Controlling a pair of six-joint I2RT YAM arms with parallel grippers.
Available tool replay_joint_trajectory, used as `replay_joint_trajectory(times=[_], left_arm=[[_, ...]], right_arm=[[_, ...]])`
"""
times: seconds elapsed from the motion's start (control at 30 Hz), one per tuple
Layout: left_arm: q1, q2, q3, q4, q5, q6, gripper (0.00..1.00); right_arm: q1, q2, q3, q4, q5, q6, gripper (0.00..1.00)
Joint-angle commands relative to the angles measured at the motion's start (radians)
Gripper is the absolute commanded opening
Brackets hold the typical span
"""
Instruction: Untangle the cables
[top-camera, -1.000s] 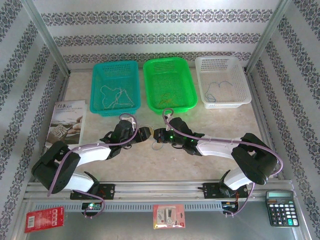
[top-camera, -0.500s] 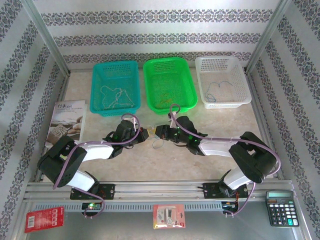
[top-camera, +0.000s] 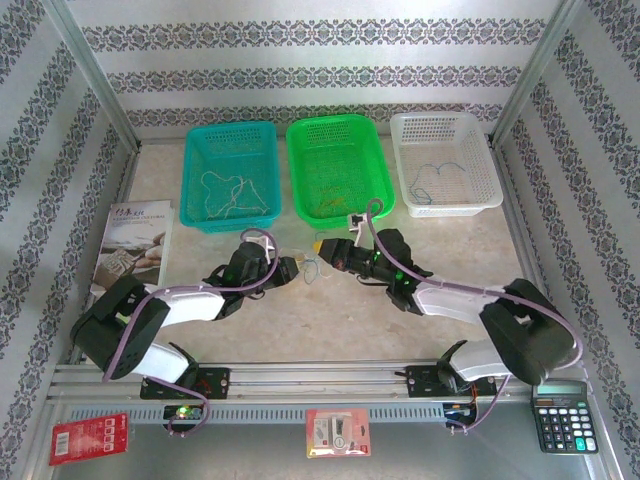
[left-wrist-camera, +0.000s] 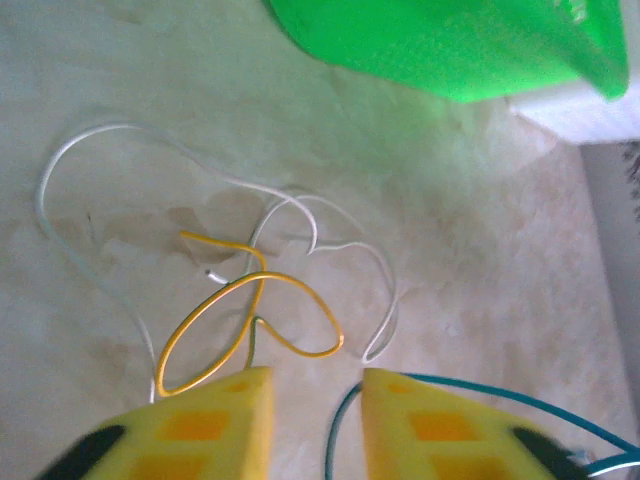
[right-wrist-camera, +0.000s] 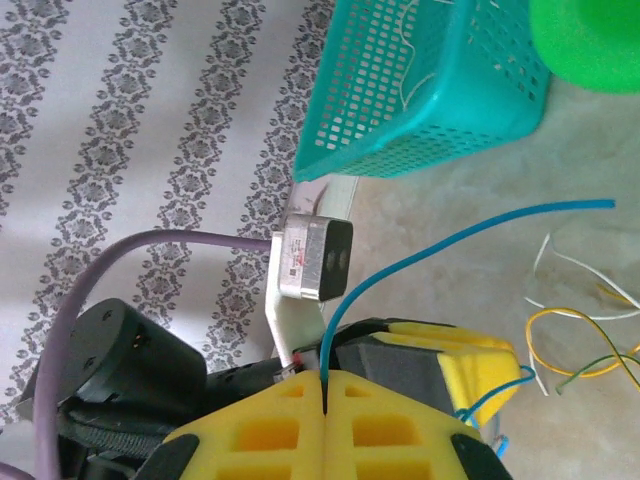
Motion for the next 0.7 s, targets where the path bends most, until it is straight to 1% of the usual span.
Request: replay_joint_trajectory(times=[0.0,0.1,0.17,0.23,0.33,0.43,0.5,0.67], left_arm=[[-0.004,-0.059,-0.004,-0.018,0.0,0.034,0.5],[-0.004,-0.129,0.0,-0.059,0.001,0.066,0.69],[-0.004,-0.19,-0.003,-0.099,-0.009,0.092,0.76],[-0.004,-0.259,-0.005,-0.148,-0.022,0.129,0.81],[-0.004,-0.34,-0.003,-0.198,-0.031,0.179,0.84],[-0.005,-0.377,0.011,-0.224,-0.023,0.226,0.84],[-0.004,-0.376,0.027,-0.232,-0.008,0.251,0.83],[-0.005,-0.315,0.061,-0.204,0.063,0.285,0.74]], right_arm=[[0.002,-0.05,0.049,-0.13,0.018,-0.089,0.0],[0.002,-0.072,0.069,-0.195,0.028,-0.129,0.0],[0.005,-0.083,0.084,-0.242,0.039,-0.16,0.0],[0.006,-0.091,0.097,-0.287,0.051,-0.187,0.0],[0.008,-0.094,0.11,-0.314,0.057,-0.205,0.0],[0.012,-0.094,0.123,-0.33,0.056,-0.216,0.0],[0.016,-0.094,0.133,-0.339,0.057,-0.22,0.0],[0.024,-0.099,0.147,-0.356,0.06,-0.224,0.0]])
